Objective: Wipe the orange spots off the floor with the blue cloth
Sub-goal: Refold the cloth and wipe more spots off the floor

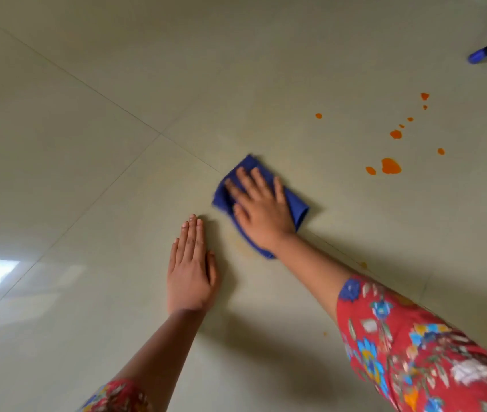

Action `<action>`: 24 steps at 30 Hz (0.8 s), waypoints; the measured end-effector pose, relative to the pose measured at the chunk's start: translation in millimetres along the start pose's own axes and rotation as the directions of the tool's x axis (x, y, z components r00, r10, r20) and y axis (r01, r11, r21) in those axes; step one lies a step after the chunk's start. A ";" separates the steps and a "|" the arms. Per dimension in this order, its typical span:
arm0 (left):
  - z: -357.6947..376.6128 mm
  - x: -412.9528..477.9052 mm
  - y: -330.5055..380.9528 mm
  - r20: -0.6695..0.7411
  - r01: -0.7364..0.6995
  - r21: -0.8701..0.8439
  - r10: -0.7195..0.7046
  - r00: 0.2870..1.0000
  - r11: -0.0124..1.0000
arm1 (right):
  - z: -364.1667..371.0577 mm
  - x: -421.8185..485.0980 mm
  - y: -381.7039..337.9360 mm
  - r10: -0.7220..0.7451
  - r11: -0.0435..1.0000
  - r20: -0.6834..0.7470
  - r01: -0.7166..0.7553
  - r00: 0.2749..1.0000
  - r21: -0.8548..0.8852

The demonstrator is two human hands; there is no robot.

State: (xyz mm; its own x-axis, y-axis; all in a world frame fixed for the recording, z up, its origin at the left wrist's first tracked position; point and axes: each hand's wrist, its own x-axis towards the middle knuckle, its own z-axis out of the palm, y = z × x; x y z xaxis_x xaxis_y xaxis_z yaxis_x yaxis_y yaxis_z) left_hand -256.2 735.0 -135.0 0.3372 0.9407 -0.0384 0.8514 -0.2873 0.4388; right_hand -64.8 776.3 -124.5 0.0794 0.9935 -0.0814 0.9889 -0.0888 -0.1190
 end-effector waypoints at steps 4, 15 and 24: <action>-0.9 0.1 0.5 0.003 -0.012 -0.012 0.012 1.000 1.000 | 5.2 -105.2 22.5 -0.275 0.960 0.065 0.278 0.959 -0.030; -2.5 -0.1 0.4 0.003 -0.042 -0.051 0.042 0.999 0.998 | 14.7 -132.9 -1.2 -0.315 0.947 0.057 0.318 0.947 -0.048; -4.4 -0.3 2.8 0.047 -0.072 -0.001 0.072 0.996 0.997 | 1.3 -76.2 52.1 0.215 0.976 -0.048 -0.216 0.975 -0.009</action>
State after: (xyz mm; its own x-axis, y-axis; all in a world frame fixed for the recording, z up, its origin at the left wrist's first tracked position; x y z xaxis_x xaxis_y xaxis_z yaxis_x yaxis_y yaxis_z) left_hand -255.7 734.7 -129.8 0.4160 0.9080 -0.0494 0.8245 -0.3538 0.4415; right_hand -19.5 695.9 -125.8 0.2961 0.9534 -0.0576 0.9496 -0.3003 -0.0898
